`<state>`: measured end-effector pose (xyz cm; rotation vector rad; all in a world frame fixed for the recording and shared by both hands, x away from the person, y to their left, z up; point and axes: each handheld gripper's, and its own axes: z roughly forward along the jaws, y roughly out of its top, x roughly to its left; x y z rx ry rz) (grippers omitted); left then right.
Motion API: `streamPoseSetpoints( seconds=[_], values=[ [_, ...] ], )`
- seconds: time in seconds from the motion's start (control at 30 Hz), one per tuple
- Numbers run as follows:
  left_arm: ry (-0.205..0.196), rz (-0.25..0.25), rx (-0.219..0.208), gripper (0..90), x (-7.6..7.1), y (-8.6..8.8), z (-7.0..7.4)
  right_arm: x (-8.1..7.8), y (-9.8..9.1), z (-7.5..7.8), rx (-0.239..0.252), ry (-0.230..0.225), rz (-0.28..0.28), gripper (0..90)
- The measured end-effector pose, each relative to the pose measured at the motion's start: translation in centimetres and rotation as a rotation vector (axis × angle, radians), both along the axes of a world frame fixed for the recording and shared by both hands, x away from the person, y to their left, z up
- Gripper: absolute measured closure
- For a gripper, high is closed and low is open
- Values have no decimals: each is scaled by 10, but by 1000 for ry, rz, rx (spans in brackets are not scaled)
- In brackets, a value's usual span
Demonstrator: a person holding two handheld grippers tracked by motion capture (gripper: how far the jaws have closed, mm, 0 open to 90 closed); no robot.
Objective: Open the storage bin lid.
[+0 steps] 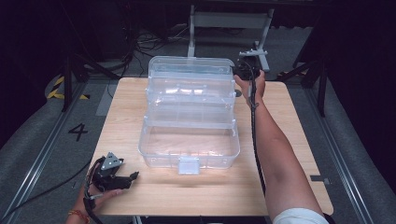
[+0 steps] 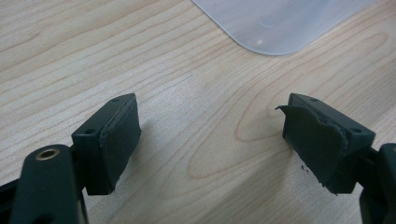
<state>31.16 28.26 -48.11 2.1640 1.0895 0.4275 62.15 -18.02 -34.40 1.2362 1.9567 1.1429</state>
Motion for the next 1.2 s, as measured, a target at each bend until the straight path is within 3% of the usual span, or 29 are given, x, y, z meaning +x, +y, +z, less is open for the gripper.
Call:
streamPoseSetpoints(
  seconds=[0.1, 0.6, 0.7, 1.07, 1.2],
  values=[
    [0, 0, 0, 196, 0, 0, 0, 2, 1, -1, -25, 8, 3, 797],
    [-5, 6, -2, 196, 0, -1, 0, 8, 0, -14, -18, 44, -5, 777],
    [-5, 6, -1, 196, 0, -1, 0, 9, -2, -17, -28, 58, -4, 840],
    [0, 3, 1, 197, 0, 0, 0, 3, -6, -6, -30, 33, 18, 848],
    [0, 3, 1, 197, 0, 0, 0, 0, -4, -1, -56, 18, 30, 841]
  ],
)
